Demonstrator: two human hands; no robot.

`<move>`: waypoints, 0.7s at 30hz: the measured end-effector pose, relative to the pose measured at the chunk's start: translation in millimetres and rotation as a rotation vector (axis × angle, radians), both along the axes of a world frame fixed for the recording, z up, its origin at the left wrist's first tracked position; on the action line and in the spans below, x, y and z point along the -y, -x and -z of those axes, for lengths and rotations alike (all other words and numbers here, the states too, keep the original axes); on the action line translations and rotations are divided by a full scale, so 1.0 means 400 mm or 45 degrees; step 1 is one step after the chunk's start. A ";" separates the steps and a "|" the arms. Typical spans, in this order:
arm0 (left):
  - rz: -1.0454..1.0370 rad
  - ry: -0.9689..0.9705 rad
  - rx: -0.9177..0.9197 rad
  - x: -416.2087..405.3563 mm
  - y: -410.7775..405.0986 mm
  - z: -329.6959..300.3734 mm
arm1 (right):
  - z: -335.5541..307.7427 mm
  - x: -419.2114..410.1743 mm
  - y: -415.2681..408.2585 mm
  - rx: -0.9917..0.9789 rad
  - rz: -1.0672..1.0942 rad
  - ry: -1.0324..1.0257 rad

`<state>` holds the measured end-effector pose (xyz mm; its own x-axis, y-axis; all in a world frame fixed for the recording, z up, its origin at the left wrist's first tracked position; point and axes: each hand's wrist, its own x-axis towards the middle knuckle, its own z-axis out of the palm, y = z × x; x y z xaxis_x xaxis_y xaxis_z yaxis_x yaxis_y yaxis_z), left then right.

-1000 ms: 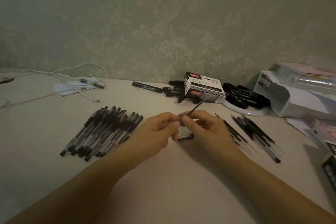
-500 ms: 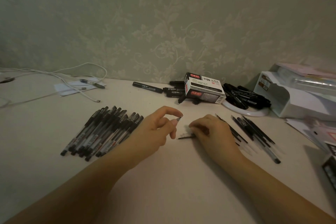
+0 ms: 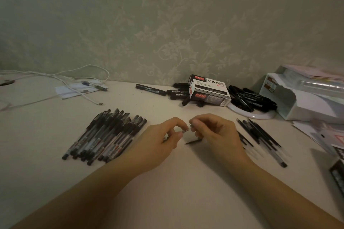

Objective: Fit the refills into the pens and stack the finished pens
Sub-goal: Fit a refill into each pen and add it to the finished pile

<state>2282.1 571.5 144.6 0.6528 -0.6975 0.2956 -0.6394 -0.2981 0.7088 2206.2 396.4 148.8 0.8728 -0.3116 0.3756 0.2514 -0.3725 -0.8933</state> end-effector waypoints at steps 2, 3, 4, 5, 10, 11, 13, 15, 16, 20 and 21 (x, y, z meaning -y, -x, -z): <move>0.003 0.012 -0.006 -0.001 -0.002 -0.001 | 0.009 -0.007 -0.003 -0.020 -0.092 -0.003; 0.004 0.020 -0.016 -0.002 -0.003 0.000 | 0.011 -0.006 -0.004 -0.023 -0.115 -0.017; 0.004 0.028 -0.024 -0.002 -0.004 0.000 | 0.013 -0.005 -0.006 -0.018 -0.123 -0.033; 0.002 0.035 -0.026 -0.002 -0.005 0.000 | 0.013 -0.002 -0.007 -0.004 -0.112 -0.042; -0.020 0.058 -0.030 -0.001 -0.003 -0.003 | 0.014 0.008 -0.013 0.037 -0.056 -0.088; -0.009 0.049 -0.028 -0.002 -0.003 -0.003 | 0.014 0.007 -0.012 0.019 -0.083 -0.086; 0.008 0.031 -0.019 -0.002 -0.004 -0.001 | 0.014 0.005 -0.009 -0.016 -0.141 -0.070; 0.007 0.033 -0.013 -0.002 -0.005 0.000 | 0.015 0.003 -0.009 -0.036 -0.172 -0.066; 0.004 0.035 -0.004 -0.002 -0.006 0.001 | 0.015 0.003 -0.009 -0.041 -0.182 -0.072; -0.012 -0.017 0.105 -0.004 -0.004 0.000 | 0.019 0.004 -0.012 -0.054 -0.193 -0.067; -0.017 -0.035 0.138 -0.004 -0.003 -0.002 | 0.020 0.003 -0.013 -0.058 -0.190 -0.066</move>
